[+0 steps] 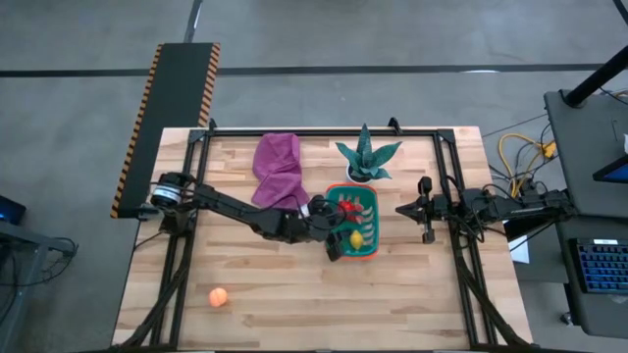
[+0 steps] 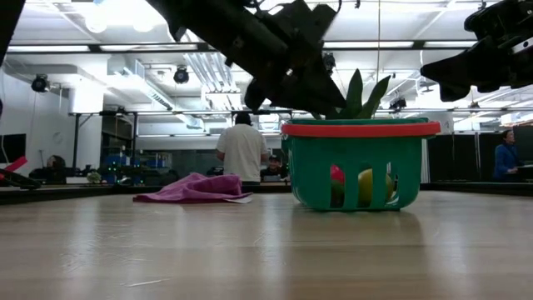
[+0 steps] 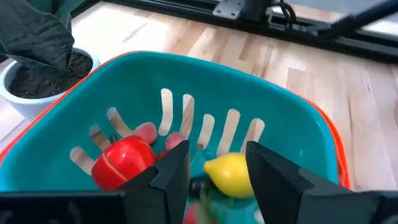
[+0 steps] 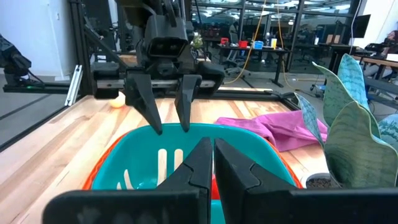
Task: Pick and placing Produce into tupperware
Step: Put the pink peach into the blue basket
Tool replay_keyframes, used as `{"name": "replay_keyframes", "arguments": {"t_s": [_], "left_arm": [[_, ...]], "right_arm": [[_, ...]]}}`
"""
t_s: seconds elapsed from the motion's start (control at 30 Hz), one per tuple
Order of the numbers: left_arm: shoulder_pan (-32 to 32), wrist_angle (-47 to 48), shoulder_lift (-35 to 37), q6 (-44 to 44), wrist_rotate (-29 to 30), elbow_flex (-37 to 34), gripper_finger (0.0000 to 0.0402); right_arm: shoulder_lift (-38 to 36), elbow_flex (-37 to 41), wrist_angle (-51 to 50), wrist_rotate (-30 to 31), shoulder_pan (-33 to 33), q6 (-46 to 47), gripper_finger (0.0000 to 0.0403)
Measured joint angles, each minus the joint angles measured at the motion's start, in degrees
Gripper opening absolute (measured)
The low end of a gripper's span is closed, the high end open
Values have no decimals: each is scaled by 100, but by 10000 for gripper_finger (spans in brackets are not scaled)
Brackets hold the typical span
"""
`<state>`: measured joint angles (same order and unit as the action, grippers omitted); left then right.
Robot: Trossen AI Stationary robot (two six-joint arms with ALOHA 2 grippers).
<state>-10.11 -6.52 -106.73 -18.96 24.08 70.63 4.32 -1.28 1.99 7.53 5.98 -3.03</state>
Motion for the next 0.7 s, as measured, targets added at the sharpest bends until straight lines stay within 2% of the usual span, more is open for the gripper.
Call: {"name": "replay_keyframes", "arguments": {"t_s": [0.07,0.13,0.23,0.4,0.53,0.7], "left_arm": [[0,305,207,167,-255,-2,141],[2,587,480,290,-750,16,141],[-2,392,797,215,-1319,26,141],[42,-46,983,476,-1355,122,150],[48,-100,987,589,-1331,235,206],[95,-526,1042,-141,-1402,260,309]], "right_arm": [[0,0,-1,0,-2,0,9],[0,0,1,0,0,0,9],[2,0,1,0,0,-4,9],[0,0,31,0,0,-4,9],[2,0,32,0,0,-5,9],[0,0,36,0,-1,-4,9]]}}
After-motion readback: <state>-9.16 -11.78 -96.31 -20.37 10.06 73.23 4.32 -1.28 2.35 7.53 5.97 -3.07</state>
